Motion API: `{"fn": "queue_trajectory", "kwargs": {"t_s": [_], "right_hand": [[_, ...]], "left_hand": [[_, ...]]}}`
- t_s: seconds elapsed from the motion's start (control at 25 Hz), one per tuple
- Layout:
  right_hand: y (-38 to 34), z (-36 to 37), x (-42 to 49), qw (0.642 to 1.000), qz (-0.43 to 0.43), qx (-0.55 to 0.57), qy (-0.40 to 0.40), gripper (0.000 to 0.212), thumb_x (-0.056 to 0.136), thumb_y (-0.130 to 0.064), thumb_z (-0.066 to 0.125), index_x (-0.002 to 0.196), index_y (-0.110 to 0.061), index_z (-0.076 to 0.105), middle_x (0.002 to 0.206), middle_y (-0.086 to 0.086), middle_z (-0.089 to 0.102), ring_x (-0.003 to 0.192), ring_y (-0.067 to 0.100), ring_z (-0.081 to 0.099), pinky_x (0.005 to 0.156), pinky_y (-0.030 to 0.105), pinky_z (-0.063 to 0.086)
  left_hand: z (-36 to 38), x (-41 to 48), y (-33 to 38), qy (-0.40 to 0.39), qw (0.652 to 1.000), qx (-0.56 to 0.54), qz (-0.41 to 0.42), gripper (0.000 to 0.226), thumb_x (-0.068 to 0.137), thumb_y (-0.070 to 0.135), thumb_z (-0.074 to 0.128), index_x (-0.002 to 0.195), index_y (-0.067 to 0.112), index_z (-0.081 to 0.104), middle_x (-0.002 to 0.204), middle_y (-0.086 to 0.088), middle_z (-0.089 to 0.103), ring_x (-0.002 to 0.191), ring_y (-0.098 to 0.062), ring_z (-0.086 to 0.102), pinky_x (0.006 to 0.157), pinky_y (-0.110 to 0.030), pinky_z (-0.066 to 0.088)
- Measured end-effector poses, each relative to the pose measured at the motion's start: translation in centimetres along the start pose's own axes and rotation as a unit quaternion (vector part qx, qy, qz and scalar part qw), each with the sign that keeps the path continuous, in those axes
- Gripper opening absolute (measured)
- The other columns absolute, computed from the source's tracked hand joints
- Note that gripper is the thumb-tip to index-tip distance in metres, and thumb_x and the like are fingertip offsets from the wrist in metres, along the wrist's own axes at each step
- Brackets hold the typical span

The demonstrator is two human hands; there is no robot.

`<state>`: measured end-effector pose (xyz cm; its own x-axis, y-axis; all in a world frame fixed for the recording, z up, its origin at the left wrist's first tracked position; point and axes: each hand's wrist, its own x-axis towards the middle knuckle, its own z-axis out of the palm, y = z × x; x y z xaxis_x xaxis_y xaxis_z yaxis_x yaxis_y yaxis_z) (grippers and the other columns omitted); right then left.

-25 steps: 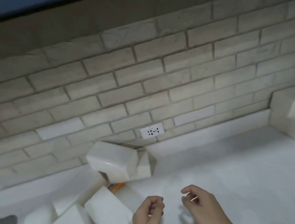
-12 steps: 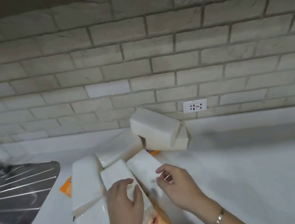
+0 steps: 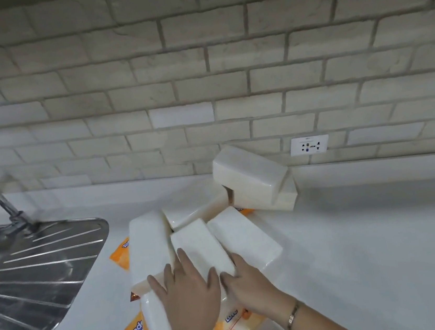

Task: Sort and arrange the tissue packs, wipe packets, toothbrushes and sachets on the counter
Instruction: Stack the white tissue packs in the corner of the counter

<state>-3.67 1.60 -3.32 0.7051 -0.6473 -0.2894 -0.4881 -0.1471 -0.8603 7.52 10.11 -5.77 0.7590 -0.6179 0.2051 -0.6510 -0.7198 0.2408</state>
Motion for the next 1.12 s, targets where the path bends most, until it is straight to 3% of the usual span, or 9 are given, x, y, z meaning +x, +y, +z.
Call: {"fn": "queue_trajectory", "kwargs": {"t_s": [0.16, 0.32, 0.4, 0.52, 0.6, 0.72, 0.88, 1.0, 1.12], "right_hand": [[0.4, 0.1, -0.6, 0.997, -0.027, 0.066, -0.019, 0.049, 0.098, -0.030, 0.042, 0.141, -0.054, 0.042, 0.139, -0.032, 0.055, 0.129, -0.007, 0.052, 0.107, 0.019, 0.041], [0.4, -0.3, -1.9, 0.988, -0.078, 0.132, 0.000, 0.063, 0.100, -0.007, 0.041, 0.148, -0.048, 0.037, 0.139, -0.043, 0.048, 0.131, -0.021, 0.041, 0.104, 0.002, 0.032], [0.5, -0.6, -2.6, 0.980, -0.078, 0.181, 0.023, 0.059, 0.097, -0.005, 0.045, 0.139, -0.046, 0.049, 0.133, -0.031, 0.062, 0.127, -0.010, 0.054, 0.105, 0.012, 0.042], [-0.2, -2.6, -4.2, 0.949, -0.030, 0.304, 0.081, 0.026, 0.096, -0.014, 0.060, 0.120, -0.025, 0.062, 0.110, 0.001, 0.074, 0.096, 0.010, 0.072, 0.081, 0.024, 0.055], [-0.7, -5.2, -5.5, 0.920, -0.021, 0.376, 0.112, 0.029, 0.095, -0.030, 0.069, 0.119, -0.018, 0.059, 0.110, 0.015, 0.071, 0.091, 0.016, 0.074, 0.074, 0.026, 0.056], [-0.5, -8.9, -6.9, 0.894, -0.057, 0.425, 0.131, 0.048, 0.087, -0.050, 0.071, 0.126, -0.028, 0.056, 0.118, 0.008, 0.074, 0.105, 0.021, 0.074, 0.087, 0.036, 0.059], [1.4, -12.3, -8.1, 0.843, -0.098, 0.504, 0.159, 0.055, 0.086, -0.043, 0.070, 0.132, -0.018, 0.052, 0.123, 0.011, 0.074, 0.113, 0.031, 0.071, 0.096, 0.046, 0.056], [3.6, -15.0, -8.9, 0.807, -0.111, 0.546, 0.193, 0.060, 0.083, -0.042, 0.072, 0.133, -0.017, 0.050, 0.124, 0.013, 0.073, 0.113, 0.031, 0.071, 0.088, 0.040, 0.057], [6.1, -17.8, -9.7, 0.772, -0.115, 0.581, 0.231, 0.062, 0.081, -0.038, 0.074, 0.133, -0.015, 0.049, 0.125, 0.014, 0.072, 0.114, 0.030, 0.070, 0.086, 0.037, 0.058]], "left_hand": [[-0.6, 0.4, 0.4, -0.013, 0.999, -0.034, -0.008, 0.079, 0.092, 0.053, 0.053, 0.153, 0.007, 0.031, 0.129, -0.009, 0.067, 0.139, -0.031, 0.044, 0.120, -0.059, 0.014], [-0.6, 0.0, 1.1, 0.031, 0.980, -0.197, 0.006, 0.063, 0.090, 0.027, 0.065, 0.145, 0.005, 0.046, 0.129, -0.013, 0.066, 0.129, -0.033, 0.050, 0.120, -0.056, 0.024], [-1.7, -0.6, 2.0, 0.048, 0.954, -0.297, 0.010, 0.058, 0.089, 0.031, 0.060, 0.143, 0.011, 0.050, 0.136, -0.006, 0.062, 0.131, -0.029, 0.047, 0.122, -0.047, 0.023], [-4.1, -1.6, 4.3, 0.081, 0.899, -0.430, 0.024, 0.060, 0.084, 0.033, 0.060, 0.143, 0.024, 0.050, 0.141, 0.008, 0.056, 0.132, -0.014, 0.048, 0.113, -0.043, 0.038], [-5.1, -2.3, 6.3, 0.079, 0.869, -0.483, 0.073, 0.060, 0.084, 0.028, 0.064, 0.143, 0.033, 0.048, 0.144, 0.018, 0.053, 0.136, -0.004, 0.047, 0.112, -0.045, 0.042], [-5.9, -3.8, 9.5, 0.048, 0.838, -0.508, 0.194, 0.066, 0.087, 0.024, 0.066, 0.146, 0.044, 0.043, 0.150, 0.017, 0.051, 0.141, -0.013, 0.047, 0.114, -0.052, 0.040], [-5.6, -5.5, 13.9, 0.108, 0.811, -0.484, 0.311, 0.054, 0.087, 0.027, 0.063, 0.139, 0.033, 0.053, 0.146, 0.008, 0.054, 0.136, -0.018, 0.052, 0.105, -0.055, 0.048], [-5.1, -6.2, 18.1, 0.155, 0.801, -0.505, 0.284, 0.037, 0.089, 0.021, 0.060, 0.126, 0.018, 0.062, 0.138, -0.008, 0.055, 0.131, -0.022, 0.056, 0.095, -0.049, 0.056], [-4.7, -7.4, 22.9, 0.190, 0.794, -0.533, 0.223, 0.033, 0.088, 0.016, 0.060, 0.121, 0.008, 0.063, 0.131, -0.012, 0.056, 0.130, -0.017, 0.053, 0.102, -0.033, 0.051]]}}
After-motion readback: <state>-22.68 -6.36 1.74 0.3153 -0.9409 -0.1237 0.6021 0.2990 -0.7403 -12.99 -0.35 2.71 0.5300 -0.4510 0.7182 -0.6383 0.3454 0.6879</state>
